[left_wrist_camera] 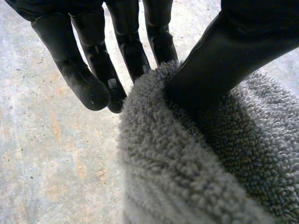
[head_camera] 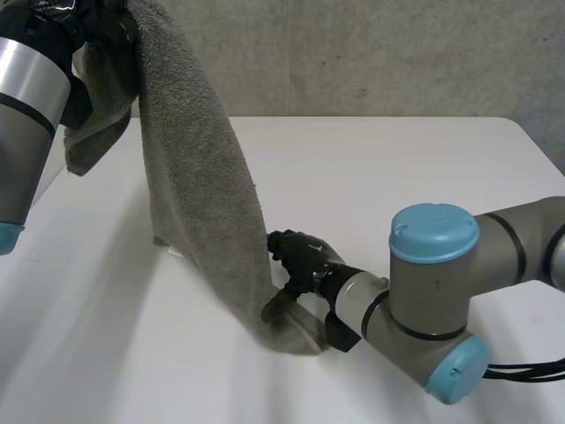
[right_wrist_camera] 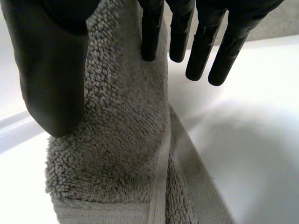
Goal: Fold the towel.
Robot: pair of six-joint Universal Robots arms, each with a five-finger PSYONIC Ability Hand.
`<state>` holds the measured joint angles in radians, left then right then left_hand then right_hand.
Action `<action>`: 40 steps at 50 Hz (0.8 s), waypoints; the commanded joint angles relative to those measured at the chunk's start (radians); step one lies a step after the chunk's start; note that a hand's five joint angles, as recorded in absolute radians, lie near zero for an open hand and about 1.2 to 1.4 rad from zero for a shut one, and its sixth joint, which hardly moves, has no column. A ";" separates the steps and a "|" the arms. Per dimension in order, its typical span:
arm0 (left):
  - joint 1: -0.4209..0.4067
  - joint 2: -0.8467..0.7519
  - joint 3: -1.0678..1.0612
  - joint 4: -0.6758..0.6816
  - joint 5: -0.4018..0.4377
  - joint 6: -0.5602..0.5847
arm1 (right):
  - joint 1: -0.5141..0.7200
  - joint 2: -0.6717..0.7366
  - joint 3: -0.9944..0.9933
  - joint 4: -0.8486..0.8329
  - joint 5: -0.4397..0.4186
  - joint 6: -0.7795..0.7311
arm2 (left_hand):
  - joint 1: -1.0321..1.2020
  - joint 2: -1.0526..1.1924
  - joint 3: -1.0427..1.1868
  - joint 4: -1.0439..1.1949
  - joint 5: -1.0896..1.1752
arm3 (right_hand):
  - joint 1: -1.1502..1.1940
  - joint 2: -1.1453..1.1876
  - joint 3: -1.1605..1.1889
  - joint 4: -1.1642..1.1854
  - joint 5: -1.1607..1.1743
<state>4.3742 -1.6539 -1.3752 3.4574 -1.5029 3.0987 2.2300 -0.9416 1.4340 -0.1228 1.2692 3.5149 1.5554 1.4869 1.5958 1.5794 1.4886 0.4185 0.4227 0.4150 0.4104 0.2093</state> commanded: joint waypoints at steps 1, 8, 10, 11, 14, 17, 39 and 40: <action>0.002 0.010 -0.015 0.003 0.003 0.003 | 0.005 0.050 -0.027 -0.004 0.006 0.064 | -0.159 -0.091 -0.200 -0.183 -0.267 | 0.167 0.163 0.171 0.175 0.202; 0.007 0.010 -0.015 0.008 0.003 0.001 | 0.005 0.044 -0.027 -0.006 0.004 0.090 | -0.159 -0.091 -0.200 -0.183 -0.267 | 0.978 0.974 0.981 0.986 1.012; 0.010 0.010 -0.010 0.008 0.004 0.003 | 0.002 0.034 -0.029 -0.006 0.004 0.095 | -0.159 -0.091 -0.200 -0.183 -0.267 | 0.978 0.974 0.981 0.986 1.012; 0.013 0.010 -0.004 0.009 0.006 0.005 | -0.009 0.021 -0.036 -0.008 0.009 0.090 | -0.159 -0.091 -0.200 -0.183 -0.267 | 0.978 0.974 0.981 0.986 1.012; 0.016 0.008 0.002 0.016 0.006 0.003 | -0.036 -0.011 -0.044 -0.009 0.012 0.081 | -0.159 -0.091 -0.200 -0.183 -0.267 | 0.978 0.974 0.981 0.986 1.012; 0.018 -0.009 0.033 0.051 0.003 0.005 | -0.138 -0.120 -0.069 -0.009 0.024 0.038 | -0.159 -0.091 -0.200 -0.183 -0.267 | 0.978 0.974 0.981 0.986 1.012; 0.010 -0.178 -0.169 0.075 0.013 -0.026 | -0.167 -0.197 -0.188 0.138 0.053 -0.806 | -0.159 -0.091 -0.200 -0.183 -0.267 | 0.978 0.974 0.981 0.986 1.012; 0.010 -0.178 -0.170 0.075 0.013 -0.026 | -0.167 -0.197 -0.188 0.138 0.053 -0.806 | -0.159 -0.091 -0.200 -0.183 -0.267 | 0.978 0.974 0.981 0.986 1.012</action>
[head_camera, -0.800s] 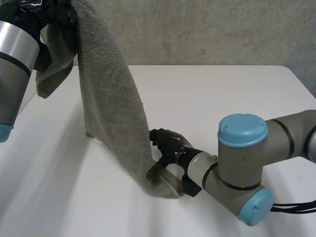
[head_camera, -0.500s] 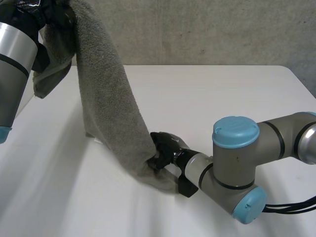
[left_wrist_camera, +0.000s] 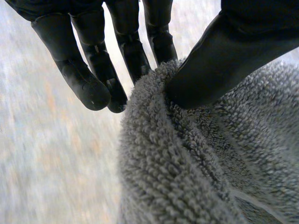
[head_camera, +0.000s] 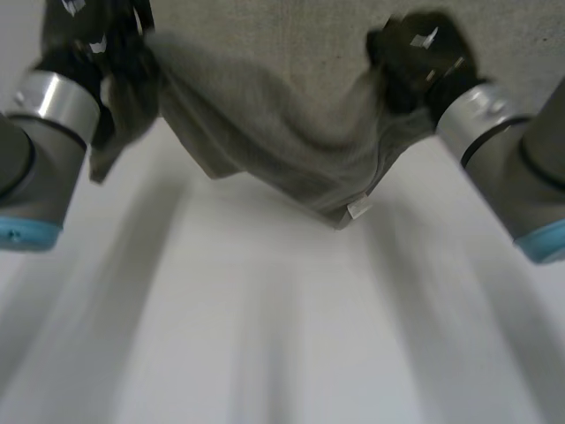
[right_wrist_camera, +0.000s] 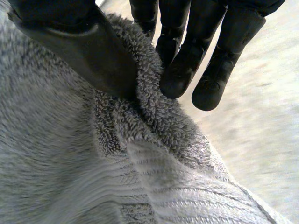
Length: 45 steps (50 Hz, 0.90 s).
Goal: Fold the towel.
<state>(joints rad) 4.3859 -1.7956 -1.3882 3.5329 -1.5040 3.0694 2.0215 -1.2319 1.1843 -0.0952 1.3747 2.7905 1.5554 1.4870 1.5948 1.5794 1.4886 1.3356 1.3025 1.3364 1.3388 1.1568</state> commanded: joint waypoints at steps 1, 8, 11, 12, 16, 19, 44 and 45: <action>-0.002 -0.044 -0.194 -0.005 0.014 0.009 | 0.043 0.121 0.067 0.150 -0.052 -0.121 | -0.159 -0.091 -0.199 -0.183 -0.267 | 0.061 0.094 0.060 0.058 0.065; 0.006 -0.048 -0.351 -0.028 0.014 0.109 | 0.028 0.203 0.078 0.278 -0.019 -0.295 | -0.159 -0.091 -0.199 -0.183 -0.267 | 0.061 0.094 0.060 0.058 0.065; 0.007 -0.045 -0.380 -0.040 0.014 0.150 | 0.026 0.203 0.087 0.279 -0.011 -0.312 | -0.159 -0.091 -0.199 -0.183 -0.267 | 0.061 0.094 0.060 0.058 0.065; 0.010 -0.036 -0.409 -0.054 0.014 0.193 | 0.026 0.193 0.100 0.281 -0.011 -0.316 | -0.159 -0.091 -0.199 -0.183 -0.267 | 0.061 0.094 0.060 0.058 0.065; 0.029 0.040 -0.497 -0.097 0.021 0.290 | 0.025 0.141 0.123 0.285 -0.017 -0.318 | -0.159 -0.091 -0.199 -0.183 -0.267 | 0.061 0.094 0.060 0.058 0.065; 0.032 0.058 -0.520 -0.098 0.033 0.301 | 0.026 0.130 0.129 0.295 -0.020 -0.318 | -0.159 -0.091 -0.199 -0.183 -0.267 | 0.061 0.094 0.060 0.058 0.065; 0.026 -0.220 0.241 0.322 0.010 0.193 | 0.042 0.183 -0.137 -0.456 0.041 -0.422 | -0.159 -0.091 -0.199 -0.183 -0.267 | 0.061 0.094 0.060 0.058 0.065; 0.027 -0.220 0.207 0.310 0.013 0.192 | 0.043 0.178 -0.103 -0.419 0.037 -0.422 | -0.159 -0.091 -0.199 -0.183 -0.267 | 0.061 0.094 0.060 0.058 0.065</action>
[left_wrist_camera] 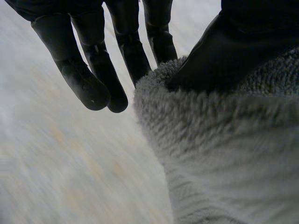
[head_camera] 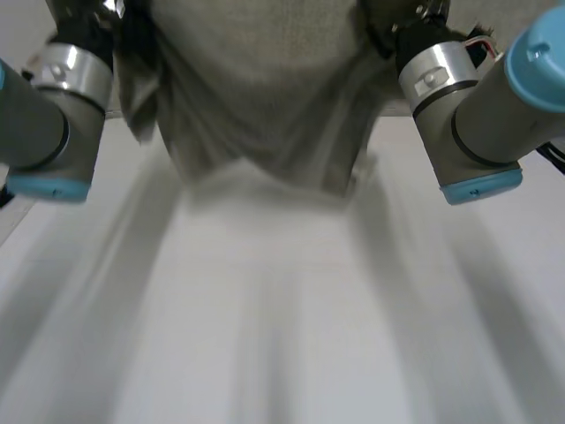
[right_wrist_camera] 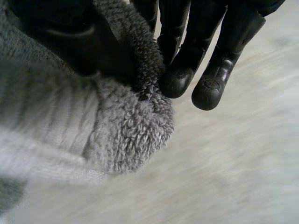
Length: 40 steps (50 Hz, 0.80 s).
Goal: Fold the towel.
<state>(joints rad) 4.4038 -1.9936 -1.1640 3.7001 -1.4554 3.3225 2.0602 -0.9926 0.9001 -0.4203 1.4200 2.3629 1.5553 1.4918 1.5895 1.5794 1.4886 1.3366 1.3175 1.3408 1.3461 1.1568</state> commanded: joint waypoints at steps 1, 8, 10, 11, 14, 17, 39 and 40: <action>0.009 -0.022 -0.017 0.143 -0.036 -0.061 | 0.005 -0.061 0.181 -0.094 -0.009 0.006 | -0.159 -0.096 -0.193 -0.183 -0.267 | 0.060 0.079 0.056 0.050 0.065; 0.049 -0.013 -0.250 0.116 -0.030 -0.060 | -0.009 -0.052 0.252 0.249 -0.058 0.006 | -0.159 -0.096 -0.193 -0.183 -0.267 | 0.060 0.079 0.056 0.050 0.065; 0.049 -0.011 -0.306 0.116 -0.028 -0.060 | -0.014 -0.044 0.258 0.319 -0.079 0.001 | -0.159 -0.096 -0.193 -0.183 -0.267 | 0.060 0.079 0.056 0.050 0.065; 0.048 -0.010 -0.357 0.116 -0.028 -0.060 | -0.017 -0.037 0.264 0.384 -0.098 -0.004 | -0.159 -0.096 -0.193 -0.183 -0.267 | 0.060 0.079 0.056 0.050 0.065; 0.046 0.001 -0.460 0.110 -0.028 -0.055 | -0.029 -0.020 0.284 0.484 -0.124 -0.005 | -0.159 -0.096 -0.193 -0.183 -0.267 | 0.060 0.079 0.056 0.050 0.065; 0.046 0.021 -0.544 0.098 -0.025 -0.046 | -0.049 0.006 0.295 0.550 -0.118 -0.016 | -0.159 -0.096 -0.193 -0.183 -0.267 | 0.060 0.079 0.056 0.050 0.065; 0.046 0.328 -0.867 -0.029 0.046 0.081 | -0.161 -0.210 0.542 0.796 -0.138 -0.045 | -0.159 -0.096 -0.193 -0.183 -0.267 | 0.060 0.079 0.056 0.050 0.065; 0.046 0.346 -0.881 -0.029 0.044 0.086 | -0.163 -0.234 0.568 0.814 -0.156 -0.047 | -0.159 -0.096 -0.193 -0.183 -0.267 | 0.060 0.079 0.056 0.050 0.065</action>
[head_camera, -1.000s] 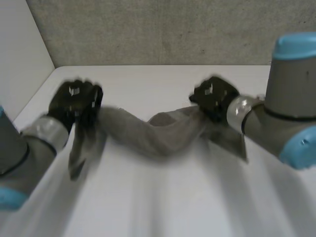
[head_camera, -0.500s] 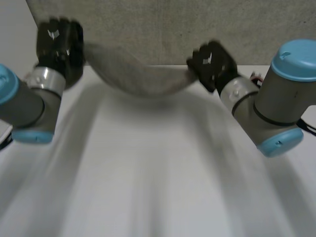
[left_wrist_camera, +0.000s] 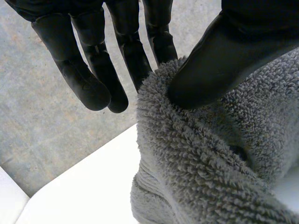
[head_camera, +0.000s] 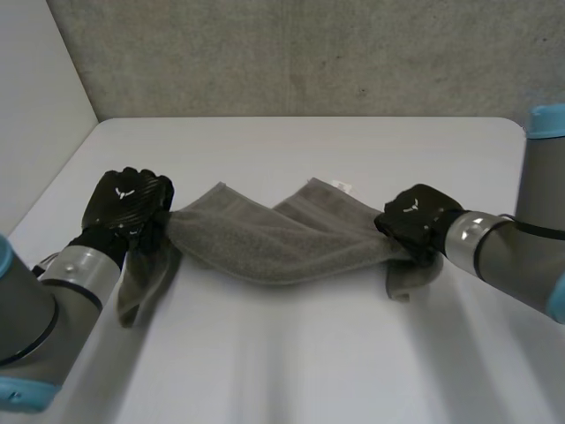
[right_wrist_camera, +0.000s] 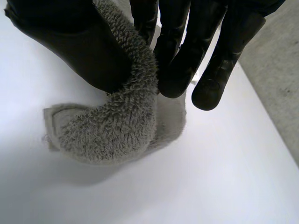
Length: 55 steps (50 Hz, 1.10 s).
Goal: Fold the towel.
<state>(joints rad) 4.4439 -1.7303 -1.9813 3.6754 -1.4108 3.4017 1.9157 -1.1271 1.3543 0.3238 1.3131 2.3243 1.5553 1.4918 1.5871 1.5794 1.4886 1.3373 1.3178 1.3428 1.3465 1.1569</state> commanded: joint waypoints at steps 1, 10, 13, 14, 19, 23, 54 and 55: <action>0.009 0.098 -0.073 -0.006 0.000 0.013 | -0.018 -0.121 0.136 0.092 -0.064 -0.013 | -0.159 -0.096 -0.191 -0.183 -0.267 | 0.059 0.078 0.053 0.050 0.065; 0.078 0.121 -0.096 -0.006 0.030 0.036 | -0.017 -0.171 0.242 0.181 -0.107 -0.131 | -0.159 -0.096 -0.191 -0.183 -0.267 | 0.059 0.078 0.053 0.050 0.065; 0.087 0.117 -0.097 -0.008 0.041 0.036 | -0.012 -0.171 0.256 0.195 -0.103 -0.154 | -0.159 -0.096 -0.191 -0.183 -0.267 | 0.059 0.078 0.053 0.050 0.065; 0.094 0.112 -0.099 -0.009 0.050 0.036 | -0.014 -0.171 0.258 0.198 -0.098 -0.167 | -0.159 -0.096 -0.191 -0.183 -0.267 | 0.059 0.078 0.053 0.050 0.065; 0.097 0.107 -0.100 -0.014 0.055 0.039 | -0.017 -0.171 0.249 0.175 -0.106 -0.161 | -0.159 -0.096 -0.191 -0.183 -0.267 | 0.059 0.078 0.053 0.050 0.065; 0.104 0.118 -0.100 -0.053 0.055 0.042 | -0.015 -0.168 0.250 0.156 -0.100 -0.161 | -0.534 -0.470 -0.565 -0.558 -0.641 | 0.059 0.078 0.053 0.050 0.065; 0.097 -0.153 0.406 -0.380 0.300 -0.029 | -0.015 -0.114 0.218 -0.077 0.025 -0.069 | -1.107 -1.043 -1.139 -1.131 -1.215 | 0.059 0.078 0.053 0.050 0.065; 0.075 -0.231 0.480 -0.415 0.280 -0.027 | -0.014 -0.114 0.218 -0.080 0.046 -0.075 | -1.107 -1.043 -1.139 -1.131 -1.215 | 0.059 0.078 0.053 0.050 0.065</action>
<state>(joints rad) 4.6117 -1.6723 -1.7395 3.3779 -1.0651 3.3794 1.9017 -1.2389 1.5801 0.3103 1.2850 2.2176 0.4838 0.4795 0.4843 0.4847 0.4922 1.3374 1.3232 1.3428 1.3467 1.1570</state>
